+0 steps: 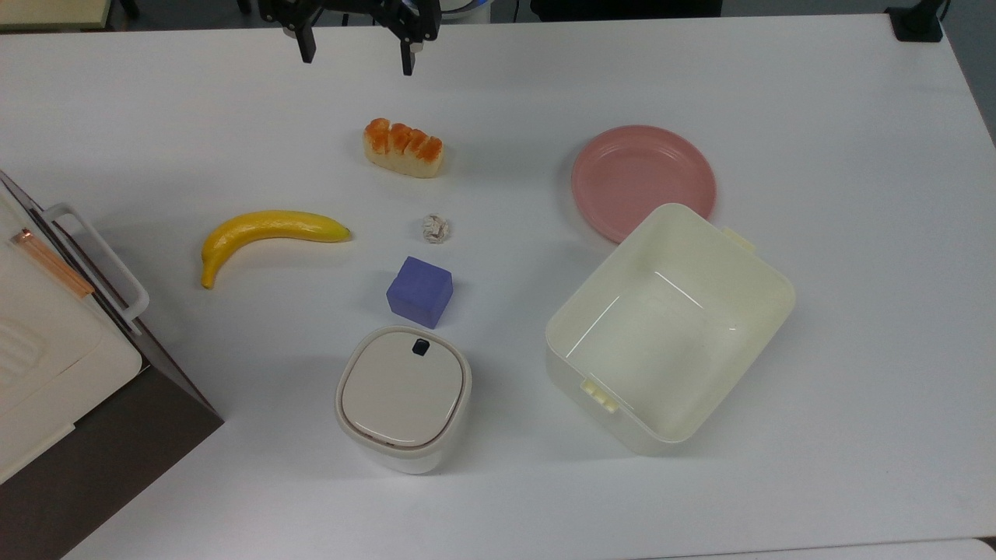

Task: Open the trash can

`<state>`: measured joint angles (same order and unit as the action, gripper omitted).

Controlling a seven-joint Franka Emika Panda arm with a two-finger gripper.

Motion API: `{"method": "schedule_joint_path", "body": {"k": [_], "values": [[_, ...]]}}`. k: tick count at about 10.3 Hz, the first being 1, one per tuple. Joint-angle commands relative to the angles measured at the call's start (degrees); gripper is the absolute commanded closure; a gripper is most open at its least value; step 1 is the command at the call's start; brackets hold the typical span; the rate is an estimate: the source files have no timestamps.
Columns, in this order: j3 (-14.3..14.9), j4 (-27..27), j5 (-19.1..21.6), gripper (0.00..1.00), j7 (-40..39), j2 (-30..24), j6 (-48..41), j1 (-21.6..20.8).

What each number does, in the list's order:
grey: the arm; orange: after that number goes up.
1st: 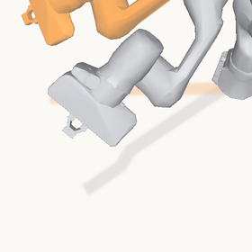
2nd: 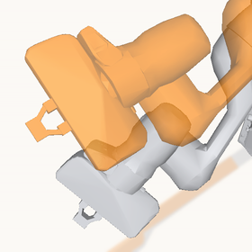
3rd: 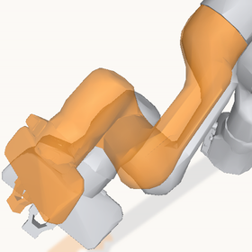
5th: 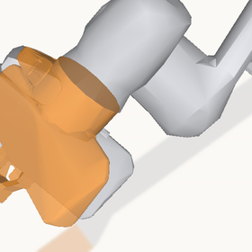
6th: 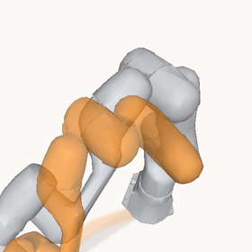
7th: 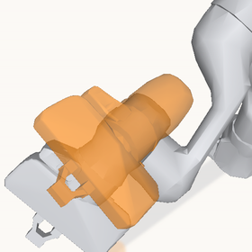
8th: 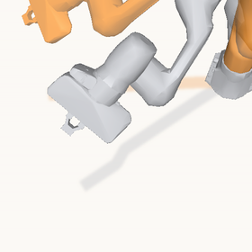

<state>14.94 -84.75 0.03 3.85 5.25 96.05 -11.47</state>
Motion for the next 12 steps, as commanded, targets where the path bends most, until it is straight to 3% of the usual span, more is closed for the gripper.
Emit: {"method": "schedule_joint_path", "body": {"k": [1,12], "values": [[0.52,-2.35,-0.47,0.0,-1.03,-2.09,0.99,-0.14],[0.18,-2.61,-0.47,0.0,-1.21,-2.18,-0.16,-0.4]]}}
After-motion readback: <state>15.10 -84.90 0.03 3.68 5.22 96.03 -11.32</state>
